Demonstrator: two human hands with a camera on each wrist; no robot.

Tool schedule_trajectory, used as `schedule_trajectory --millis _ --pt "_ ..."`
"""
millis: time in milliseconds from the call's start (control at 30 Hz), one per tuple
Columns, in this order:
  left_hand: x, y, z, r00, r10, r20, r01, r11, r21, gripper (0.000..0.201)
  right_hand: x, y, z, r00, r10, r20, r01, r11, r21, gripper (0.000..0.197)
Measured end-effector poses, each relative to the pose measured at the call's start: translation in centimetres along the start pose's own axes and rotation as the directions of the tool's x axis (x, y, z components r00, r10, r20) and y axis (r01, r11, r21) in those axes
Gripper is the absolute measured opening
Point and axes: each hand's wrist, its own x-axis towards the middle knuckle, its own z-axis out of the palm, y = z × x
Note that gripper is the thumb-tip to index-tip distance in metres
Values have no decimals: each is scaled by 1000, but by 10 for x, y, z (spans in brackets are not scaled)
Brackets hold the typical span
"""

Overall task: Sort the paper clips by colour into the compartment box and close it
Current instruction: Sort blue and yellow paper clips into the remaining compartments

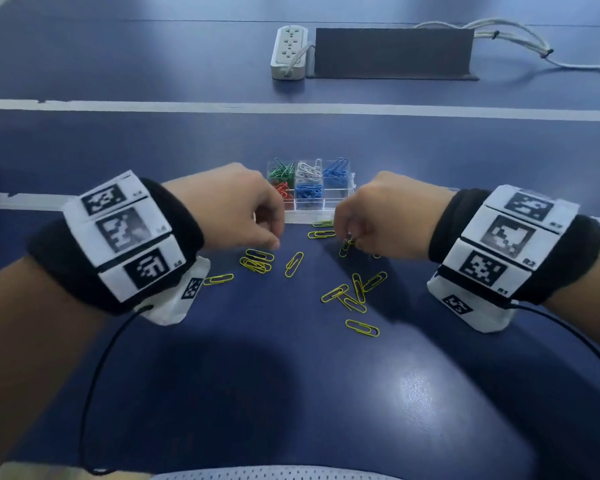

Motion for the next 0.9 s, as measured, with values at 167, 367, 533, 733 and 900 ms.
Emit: schedule_trajectory --millis 167,367,533,733,900 --pt "-15 -16 4 995 -68 68 64 995 70 27 -1 -10 -2 1000 -17 23 18 1000 -10 29" --pt "-19 -15 9 997 -31 76 20 989 149 33 9 -31 0 987 -143 -71 143 990 -6 30" --pt "-20 -11 14 999 -15 34 9 984 178 15 18 -46 1 974 -224 -21 222 974 -48 31" --pt "-27 -15 15 1000 2 -1 -2 993 115 6 20 -53 4 958 -279 72 285 955 -85 20" --pt "-37 -19 6 999 -25 -37 24 999 -33 8 19 -53 6 949 -301 94 309 948 -82 18"
